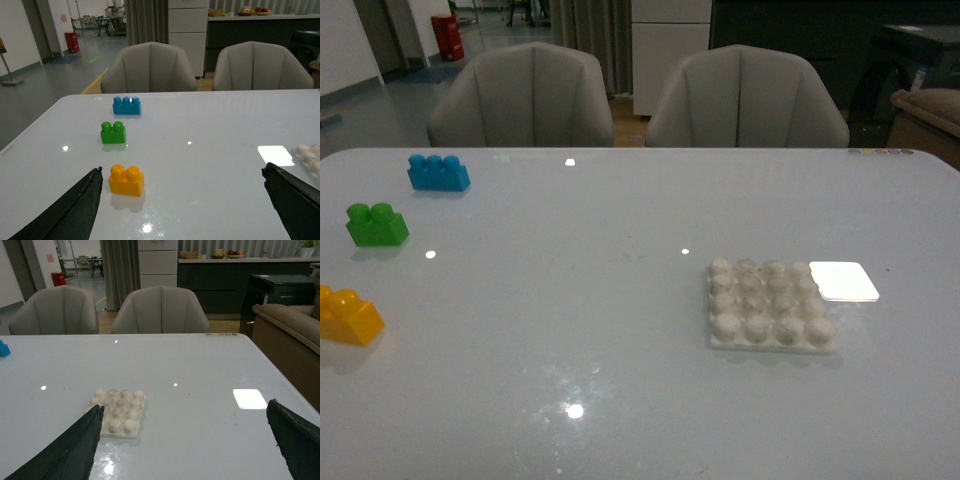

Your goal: Insert yellow block into base center

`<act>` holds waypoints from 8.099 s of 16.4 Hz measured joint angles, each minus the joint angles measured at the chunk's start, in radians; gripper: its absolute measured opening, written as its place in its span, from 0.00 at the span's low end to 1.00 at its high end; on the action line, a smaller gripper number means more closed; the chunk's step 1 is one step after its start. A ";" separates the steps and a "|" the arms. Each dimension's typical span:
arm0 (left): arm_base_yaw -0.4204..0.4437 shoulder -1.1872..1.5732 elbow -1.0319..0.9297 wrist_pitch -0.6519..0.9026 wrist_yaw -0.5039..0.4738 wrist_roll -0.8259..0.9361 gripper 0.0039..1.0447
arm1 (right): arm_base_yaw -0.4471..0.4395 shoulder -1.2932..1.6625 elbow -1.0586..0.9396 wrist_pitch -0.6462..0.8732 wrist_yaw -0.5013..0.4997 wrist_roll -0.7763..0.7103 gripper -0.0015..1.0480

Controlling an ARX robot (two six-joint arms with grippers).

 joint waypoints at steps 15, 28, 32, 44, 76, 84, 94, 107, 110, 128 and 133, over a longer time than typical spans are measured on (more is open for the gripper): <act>0.000 0.000 0.000 0.000 0.000 0.000 0.94 | -0.103 1.030 0.579 0.287 -0.013 0.012 0.94; 0.000 0.000 0.000 0.000 0.000 0.000 0.94 | 0.107 2.094 1.276 -0.117 -0.011 0.123 0.94; 0.000 0.000 0.000 0.000 0.000 0.000 0.94 | 0.126 2.182 1.332 -0.182 -0.043 0.188 0.94; 0.000 0.000 0.000 0.000 0.000 0.000 0.94 | 0.151 2.293 1.451 -0.225 -0.051 0.283 0.94; 0.000 0.000 0.000 0.000 0.000 0.000 0.94 | 0.297 2.124 1.460 -0.167 -0.226 0.620 0.94; 0.000 0.000 0.000 0.000 0.000 0.000 0.94 | 0.077 1.256 0.779 0.080 -0.126 0.558 0.94; 0.000 0.000 0.000 0.000 0.000 0.000 0.94 | 0.000 0.323 0.160 0.177 -0.003 0.011 0.01; 0.000 0.000 0.000 0.000 0.000 0.000 0.94 | 0.000 0.027 0.029 0.005 -0.003 0.002 0.02; 0.000 0.000 0.000 0.000 0.000 0.000 0.94 | 0.000 0.003 0.000 -0.009 -0.001 0.002 0.02; 0.000 0.000 0.000 0.000 0.000 0.000 0.94 | 0.000 0.000 0.000 0.000 -0.001 0.002 0.93; -0.011 0.123 0.097 -0.247 -0.026 -0.060 0.94 | 0.000 0.000 0.000 0.000 0.000 0.001 0.94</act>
